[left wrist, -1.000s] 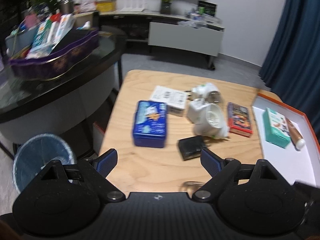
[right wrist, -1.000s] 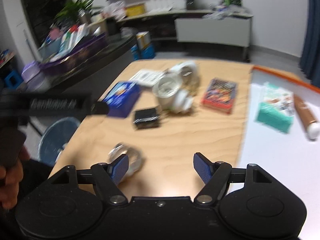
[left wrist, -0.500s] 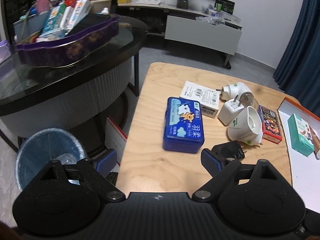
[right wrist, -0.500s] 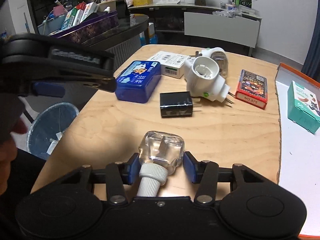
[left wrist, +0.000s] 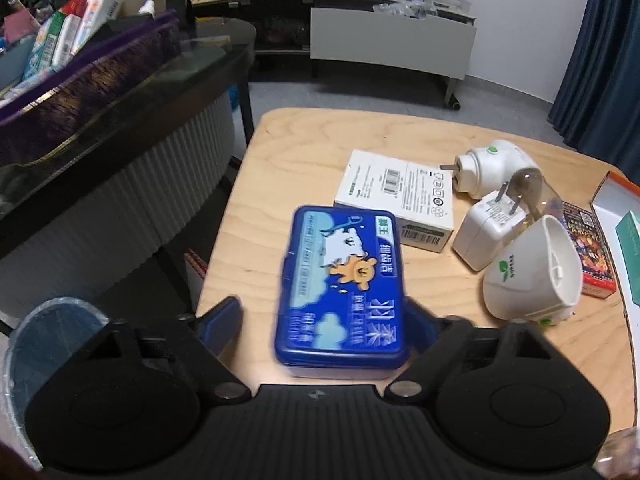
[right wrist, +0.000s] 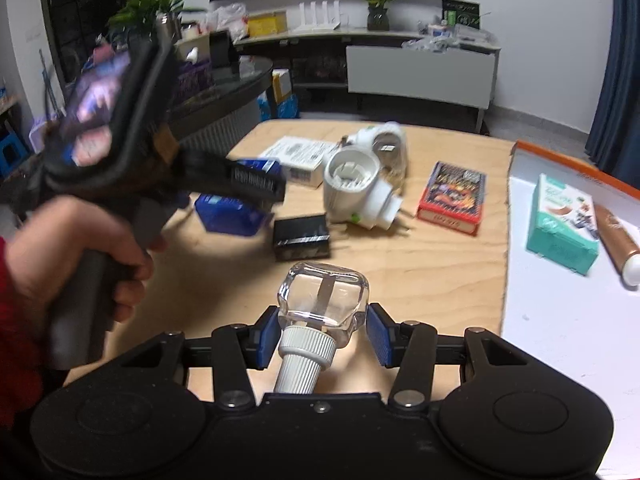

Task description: Organize rigid objects

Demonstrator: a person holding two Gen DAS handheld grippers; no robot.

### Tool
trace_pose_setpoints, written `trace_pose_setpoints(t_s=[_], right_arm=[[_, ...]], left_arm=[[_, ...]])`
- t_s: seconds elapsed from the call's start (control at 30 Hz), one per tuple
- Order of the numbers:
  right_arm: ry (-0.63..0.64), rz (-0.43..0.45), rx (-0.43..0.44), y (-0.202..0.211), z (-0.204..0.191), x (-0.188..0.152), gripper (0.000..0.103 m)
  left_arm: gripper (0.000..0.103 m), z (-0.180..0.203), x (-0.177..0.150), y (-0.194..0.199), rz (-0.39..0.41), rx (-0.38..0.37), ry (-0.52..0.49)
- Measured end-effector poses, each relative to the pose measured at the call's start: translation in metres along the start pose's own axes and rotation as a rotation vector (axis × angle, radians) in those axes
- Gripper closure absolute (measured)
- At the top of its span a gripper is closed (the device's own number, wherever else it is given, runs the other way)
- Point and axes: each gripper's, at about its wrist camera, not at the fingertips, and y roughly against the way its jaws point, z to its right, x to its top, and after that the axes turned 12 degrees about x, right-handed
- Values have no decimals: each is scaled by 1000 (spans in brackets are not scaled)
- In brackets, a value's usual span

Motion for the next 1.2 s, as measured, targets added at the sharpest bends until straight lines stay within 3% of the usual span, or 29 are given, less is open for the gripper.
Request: trace_pose_setpoints(t_s=[0.07,0.23,0.5,0.63,0.8,1.2], right_arm=[[-15,7,-5,3,5,2,46],[-44,26,-22,13,15,1,46],[-100,75,-63,41,42,5,46],[-124,90,-89,52,56,7,46],[-142,97,-118,63,66,7,46],[-206,118,-247,106,114,-4,45]], left_arm=[[41,-2,0,2,15,5,11],[41,-5,-9,23,58,6,7],[41,-21,-34,94,105,-45,91],[41,-19,-45,119,120,-46,84],[41,5,-50,129,120,-74,23],[41,86,-62,155,128,-265,-73]])
